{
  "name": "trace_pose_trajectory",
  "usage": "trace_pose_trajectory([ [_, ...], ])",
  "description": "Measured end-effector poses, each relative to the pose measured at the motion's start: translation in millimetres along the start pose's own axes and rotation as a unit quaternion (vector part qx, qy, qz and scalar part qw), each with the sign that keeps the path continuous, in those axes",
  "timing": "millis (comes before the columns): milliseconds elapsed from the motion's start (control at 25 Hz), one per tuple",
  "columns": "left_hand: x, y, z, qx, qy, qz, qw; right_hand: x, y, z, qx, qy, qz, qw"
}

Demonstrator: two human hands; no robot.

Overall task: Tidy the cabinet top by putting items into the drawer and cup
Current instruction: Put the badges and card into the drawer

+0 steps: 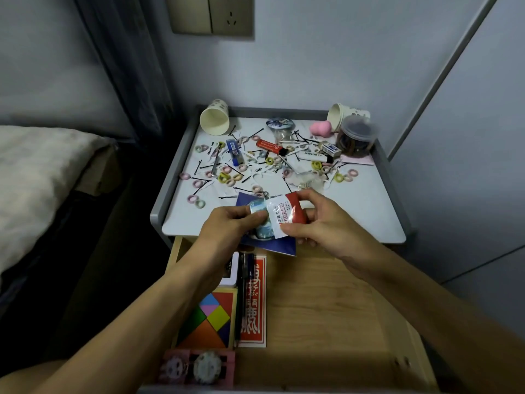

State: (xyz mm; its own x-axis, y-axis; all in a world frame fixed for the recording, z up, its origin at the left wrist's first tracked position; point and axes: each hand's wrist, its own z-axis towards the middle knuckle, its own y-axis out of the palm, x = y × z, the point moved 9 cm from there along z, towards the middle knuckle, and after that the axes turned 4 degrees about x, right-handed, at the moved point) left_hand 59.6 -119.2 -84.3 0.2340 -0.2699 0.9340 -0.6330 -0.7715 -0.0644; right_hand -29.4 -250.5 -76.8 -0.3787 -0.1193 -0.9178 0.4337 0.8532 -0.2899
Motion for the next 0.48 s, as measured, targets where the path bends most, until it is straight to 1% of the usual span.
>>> trace_pose_trajectory([
  [200, 4, -3, 1, 0.007, 0.011, 0.024, 1.0, 0, 12, -1, -0.005, -0.03, -0.001, 1.0],
  [320, 7, -7, -1, 0.015, 0.015, 0.032, 0.999, -5, 11, -3, 0.007, -0.05, -0.01, 0.999],
  [480, 10, -15, -7, 0.002, 0.02, 0.032, 0.999, -11, 12, -7, 0.016, -0.051, 0.018, 0.998],
])
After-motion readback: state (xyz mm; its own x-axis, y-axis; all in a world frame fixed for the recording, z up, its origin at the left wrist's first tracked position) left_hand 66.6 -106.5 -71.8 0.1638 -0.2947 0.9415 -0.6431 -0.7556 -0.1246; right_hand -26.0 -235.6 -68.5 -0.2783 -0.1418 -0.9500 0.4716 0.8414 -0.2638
